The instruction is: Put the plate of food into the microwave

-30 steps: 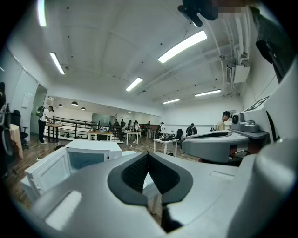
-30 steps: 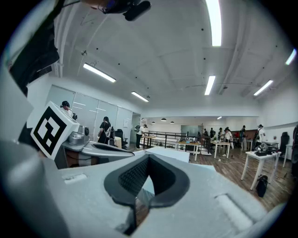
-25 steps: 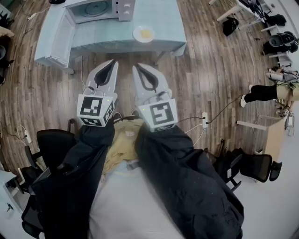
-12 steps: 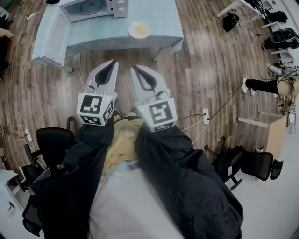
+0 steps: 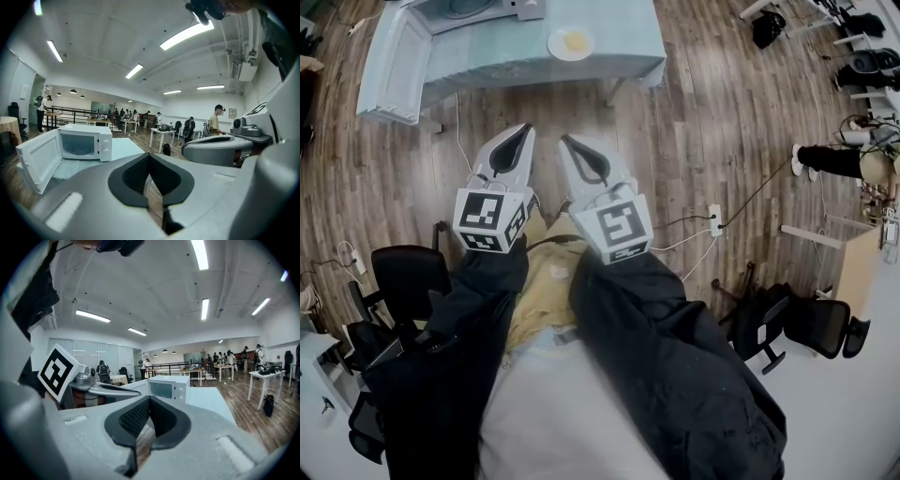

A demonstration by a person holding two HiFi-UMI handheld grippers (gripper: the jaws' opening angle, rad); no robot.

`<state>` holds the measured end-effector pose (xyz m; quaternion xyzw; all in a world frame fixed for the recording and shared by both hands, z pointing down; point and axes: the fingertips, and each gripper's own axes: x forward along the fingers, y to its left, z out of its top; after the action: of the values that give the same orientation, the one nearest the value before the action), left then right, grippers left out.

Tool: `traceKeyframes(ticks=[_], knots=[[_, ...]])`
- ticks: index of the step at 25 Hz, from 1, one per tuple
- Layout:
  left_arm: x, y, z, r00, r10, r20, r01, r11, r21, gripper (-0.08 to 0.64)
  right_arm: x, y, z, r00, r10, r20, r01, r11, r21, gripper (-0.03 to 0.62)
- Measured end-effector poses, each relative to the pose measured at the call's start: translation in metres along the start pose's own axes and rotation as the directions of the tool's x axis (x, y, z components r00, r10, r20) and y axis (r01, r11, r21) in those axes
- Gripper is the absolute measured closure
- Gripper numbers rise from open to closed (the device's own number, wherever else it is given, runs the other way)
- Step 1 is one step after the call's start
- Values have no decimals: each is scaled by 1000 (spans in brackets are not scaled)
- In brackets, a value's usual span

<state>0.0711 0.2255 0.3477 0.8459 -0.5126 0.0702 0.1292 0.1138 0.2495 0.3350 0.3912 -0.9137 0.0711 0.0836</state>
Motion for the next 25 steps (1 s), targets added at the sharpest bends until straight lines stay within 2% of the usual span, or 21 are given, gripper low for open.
traceKeyframes(ticks=[7, 14, 17, 25], knots=[[28, 23, -3, 1000, -29, -11, 29, 999, -22, 566, 31, -14, -5, 999, -14, -33, 14, 1000, 6, 592], [70, 60, 20, 996, -87, 9, 87, 996, -22, 568, 76, -43, 14, 996, -77, -34, 77, 997, -13, 592], [86, 87, 26, 995, -101, 11, 101, 994, -29, 568, 107, -48, 20, 996, -85, -37, 84, 996, -21, 592], [104, 114, 37, 990, -143, -1, 143, 989, -45, 567, 141, -55, 29, 993, -101, -62, 100, 995, -18, 592]])
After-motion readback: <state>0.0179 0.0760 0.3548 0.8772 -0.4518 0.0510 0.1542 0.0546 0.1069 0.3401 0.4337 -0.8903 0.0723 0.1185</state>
